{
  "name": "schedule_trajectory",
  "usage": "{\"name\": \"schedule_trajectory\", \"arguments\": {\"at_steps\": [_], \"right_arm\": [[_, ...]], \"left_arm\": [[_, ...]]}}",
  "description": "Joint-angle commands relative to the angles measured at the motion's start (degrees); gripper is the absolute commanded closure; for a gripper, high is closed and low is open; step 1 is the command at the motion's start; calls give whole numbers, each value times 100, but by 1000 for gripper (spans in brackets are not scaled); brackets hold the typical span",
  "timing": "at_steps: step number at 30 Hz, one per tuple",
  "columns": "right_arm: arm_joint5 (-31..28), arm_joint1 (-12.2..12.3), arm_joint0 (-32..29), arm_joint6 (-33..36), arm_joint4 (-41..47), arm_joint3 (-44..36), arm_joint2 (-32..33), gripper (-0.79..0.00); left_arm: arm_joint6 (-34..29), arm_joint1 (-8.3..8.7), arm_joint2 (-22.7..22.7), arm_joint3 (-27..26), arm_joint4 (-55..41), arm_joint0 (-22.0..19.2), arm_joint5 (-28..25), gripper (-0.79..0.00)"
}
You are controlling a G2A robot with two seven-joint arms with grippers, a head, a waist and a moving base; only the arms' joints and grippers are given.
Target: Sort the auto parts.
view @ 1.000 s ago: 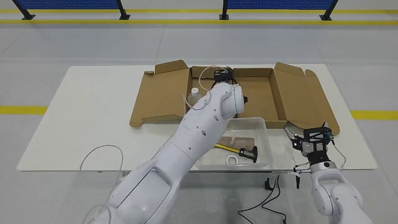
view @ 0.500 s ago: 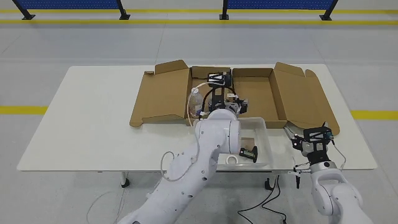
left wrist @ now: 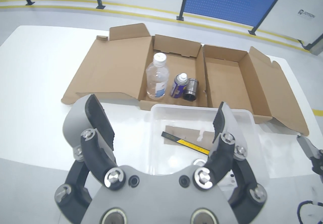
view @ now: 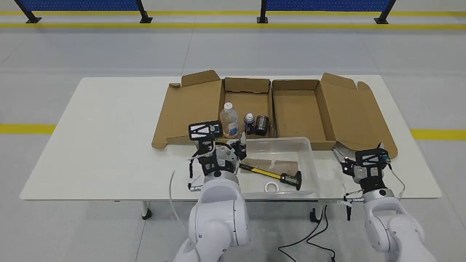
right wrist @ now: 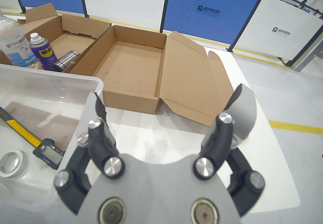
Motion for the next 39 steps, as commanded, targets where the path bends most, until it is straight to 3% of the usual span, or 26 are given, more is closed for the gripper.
{"name": "schedule_trajectory", "arguments": {"at_steps": [1, 6, 18, 25, 28, 35, 39], "right_arm": [[0, 0, 0, 0, 0, 0, 0, -785], [0, 0, 0, 0, 0, 0, 0, -785], [-12, 1, 16, -13, -14, -33, 2, -785], [-476, 27, 187, 265, -14, -541, 172, -785], [-865, 49, 378, 776, 118, -841, 207, -785], [-1981, 126, 1190, 3031, 776, -1461, 88, -785], [-2443, 158, 1705, 4238, 1217, -1414, -200, -785]], "left_arm": [[158, 78, -96, -136, -23, 243, 76, -785], [404, 245, -206, -331, -137, 601, 349, -785], [404, 245, -206, -331, -137, 601, 349, -785], [404, 245, -206, -331, -137, 601, 349, -785], [404, 245, -206, -331, -137, 601, 349, -785], [404, 245, -206, -331, -137, 601, 349, -785], [404, 245, -206, -331, -137, 601, 349, -785]]}}
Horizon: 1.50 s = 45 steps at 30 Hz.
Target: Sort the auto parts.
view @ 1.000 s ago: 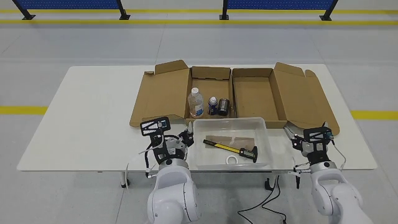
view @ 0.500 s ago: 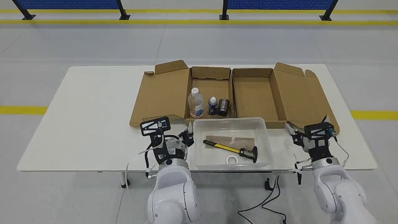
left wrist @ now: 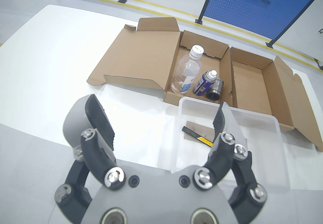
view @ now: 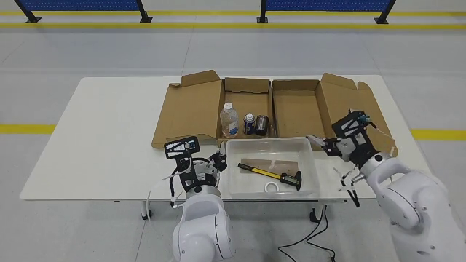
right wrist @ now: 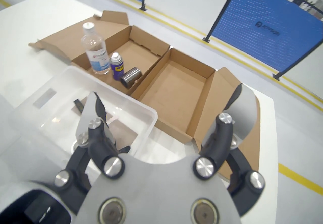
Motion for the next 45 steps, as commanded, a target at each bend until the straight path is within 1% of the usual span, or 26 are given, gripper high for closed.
{"name": "schedule_trajectory", "arguments": {"at_steps": [1, 4, 5, 8, 11, 13, 19, 26, 45], "right_arm": [[-191, 9, 278, 726, 354, 112, -178, -785], [-295, 18, 729, 1679, 965, 364, -470, -785], [-372, 27, 943, 2136, 1109, 465, -622, -785], [-627, 44, 1306, 2862, 1354, 735, -968, -785], [-784, 59, 1561, 3334, 1497, 977, -1213, -785], [-697, 66, 1727, 3557, 1680, 1162, -1391, -785], [-577, 233, 2245, 3677, 1741, 1623, -2254, -785], [-744, 557, 2951, 3511, 1996, 2068, -3284, -785], [-763, 575, 2981, 3492, 2008, 2086, -3333, -785]], "left_arm": [[0, 0, 0, 0, 0, 0, 0, -785], [0, 0, 0, 0, 0, 0, 0, -785], [0, 0, 0, 0, 0, 0, 0, -785], [0, 0, 0, 0, 0, 0, 0, -785], [0, 0, 0, 0, 0, 0, 0, -785], [0, 0, 0, 0, 0, 0, 0, -785], [0, 0, 0, 0, 0, 0, 0, -785], [0, 0, 0, 0, 0, 0, 0, -785], [0, 0, 0, 0, 0, 0, 0, -785]]}}
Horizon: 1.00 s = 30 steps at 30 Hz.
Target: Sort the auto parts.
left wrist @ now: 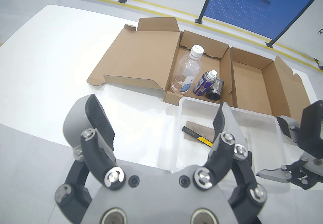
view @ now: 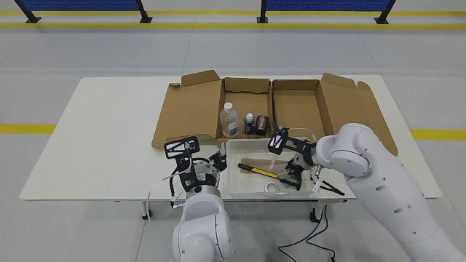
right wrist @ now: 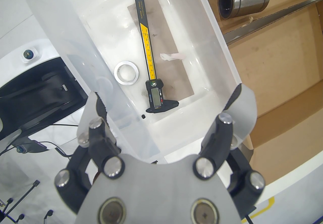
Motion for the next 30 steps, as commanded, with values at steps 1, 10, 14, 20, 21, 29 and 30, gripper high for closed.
{"name": "schedule_trajectory", "arguments": {"at_steps": [1, 10, 14, 20, 21, 29, 30], "right_arm": [[-11, 4, -6, -80, -58, -10, 13, -785], [-604, 88, 338, -605, -640, 708, -506, -785], [-664, 47, 615, -666, -636, 1032, -911, -585], [-760, -10, 992, -762, -774, 1389, -1595, -443], [-771, -21, 1034, -773, -768, 1438, -1689, -431], [-832, -90, 1205, -834, -685, 1755, -2251, -385], [-837, -96, 1212, -839, -684, 1777, -2295, -385]], "left_arm": [[0, 0, 0, 0, 0, 0, -1, -785], [0, 0, 0, 0, 0, 0, -1, -785], [0, 0, 0, 0, 0, 0, -1, -785], [0, 0, 0, 0, 0, 0, -1, -785], [0, 0, 0, 0, 0, 0, -1, -785], [0, 0, 0, 0, 0, 0, -1, -785], [0, 0, 0, 0, 0, 0, -1, -785]]}}
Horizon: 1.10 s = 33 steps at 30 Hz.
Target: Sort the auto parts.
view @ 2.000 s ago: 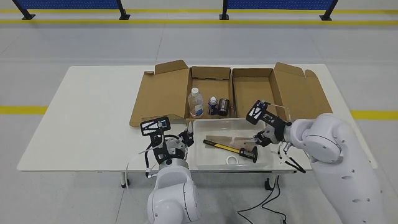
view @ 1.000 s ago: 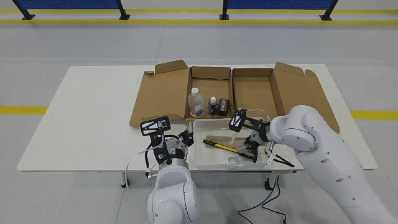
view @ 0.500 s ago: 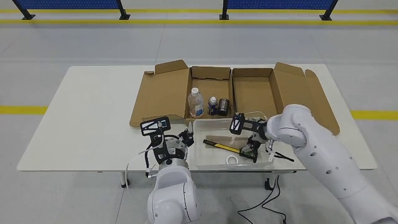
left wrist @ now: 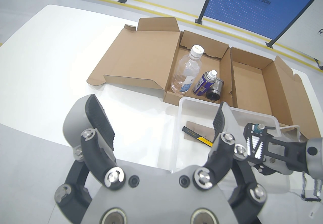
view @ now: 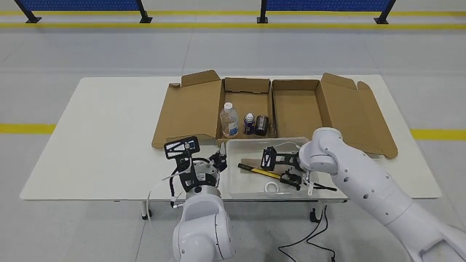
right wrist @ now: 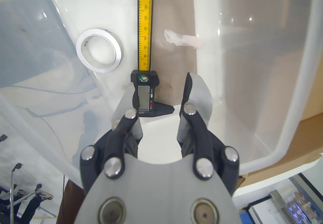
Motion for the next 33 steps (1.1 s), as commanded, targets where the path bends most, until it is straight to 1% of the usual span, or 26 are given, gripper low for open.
{"name": "schedule_trajectory", "arguments": {"at_steps": [1, 3, 6, 8, 19, 21, 24, 25, 26, 29, 33], "right_arm": [[-11, -11, 14, -11, 16, 44, -71, -385], [-24, -21, 18, -24, 31, 74, -129, -391], [-32, -39, 28, -32, 8, 123, -204, -379], [-44, -57, 29, -52, 13, 170, -236, -391], [-145, -240, 185, -195, -29, 626, -479, -363], [-161, -282, 217, -226, -30, 714, -529, -339], [-186, -344, 256, -253, -24, 847, -608, -277], [-197, -364, 271, -266, -19, 890, -629, -240], [-197, -383, 288, -272, -24, 929, -648, -160], [-185, -423, 336, -322, -14, 1004, -662, 0], [-166, -397, 379, -396, 10, 942, -536, 0]], "left_arm": [[0, 0, 0, 0, 0, 0, -1, -785], [0, 0, 0, 0, 0, 0, -1, -785], [0, 0, 0, 0, 0, 0, -1, -785], [0, 0, 0, 0, 0, 0, -1, -785], [0, 0, 0, 0, 0, 0, -1, -785], [0, 0, 0, 0, 0, 0, -1, -785], [0, 0, 0, 0, 0, 0, -1, -785], [0, 0, 0, 0, 0, 0, -1, -785], [0, 0, 0, 0, 0, 0, -1, -785], [0, 0, 0, 0, 0, 0, -1, -785], [0, 0, 0, 0, 0, 0, -1, -785]]}}
